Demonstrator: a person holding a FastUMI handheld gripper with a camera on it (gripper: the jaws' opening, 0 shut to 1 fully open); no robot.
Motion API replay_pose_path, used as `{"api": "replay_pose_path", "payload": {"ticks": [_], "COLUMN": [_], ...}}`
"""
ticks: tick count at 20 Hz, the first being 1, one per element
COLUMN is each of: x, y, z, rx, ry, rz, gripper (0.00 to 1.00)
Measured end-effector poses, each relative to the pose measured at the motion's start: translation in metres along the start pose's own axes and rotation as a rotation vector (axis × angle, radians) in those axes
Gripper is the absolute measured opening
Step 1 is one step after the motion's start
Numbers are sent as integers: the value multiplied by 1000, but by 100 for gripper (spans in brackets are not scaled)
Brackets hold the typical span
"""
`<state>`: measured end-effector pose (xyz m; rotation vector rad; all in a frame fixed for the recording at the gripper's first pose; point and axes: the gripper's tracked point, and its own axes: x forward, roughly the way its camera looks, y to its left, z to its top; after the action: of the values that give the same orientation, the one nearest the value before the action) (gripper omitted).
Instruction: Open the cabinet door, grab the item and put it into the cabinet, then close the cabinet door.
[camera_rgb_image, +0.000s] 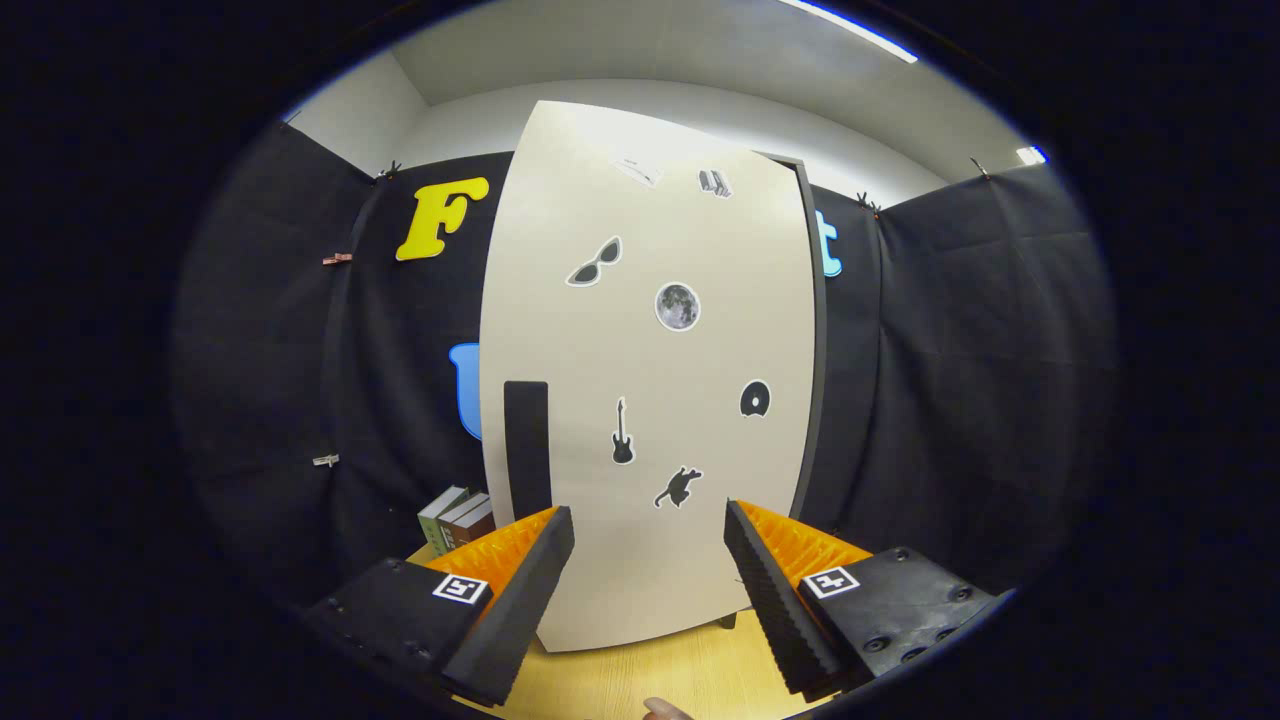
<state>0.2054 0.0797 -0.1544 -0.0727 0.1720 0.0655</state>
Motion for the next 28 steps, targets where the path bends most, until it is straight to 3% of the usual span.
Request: {"api": "replay_pose_path", "payload": {"ticks": [28], "x": [14], "y": [2], "z": [2], "rx": [-2], "ry": [-4], "rz": [34], "gripper": [98]}}
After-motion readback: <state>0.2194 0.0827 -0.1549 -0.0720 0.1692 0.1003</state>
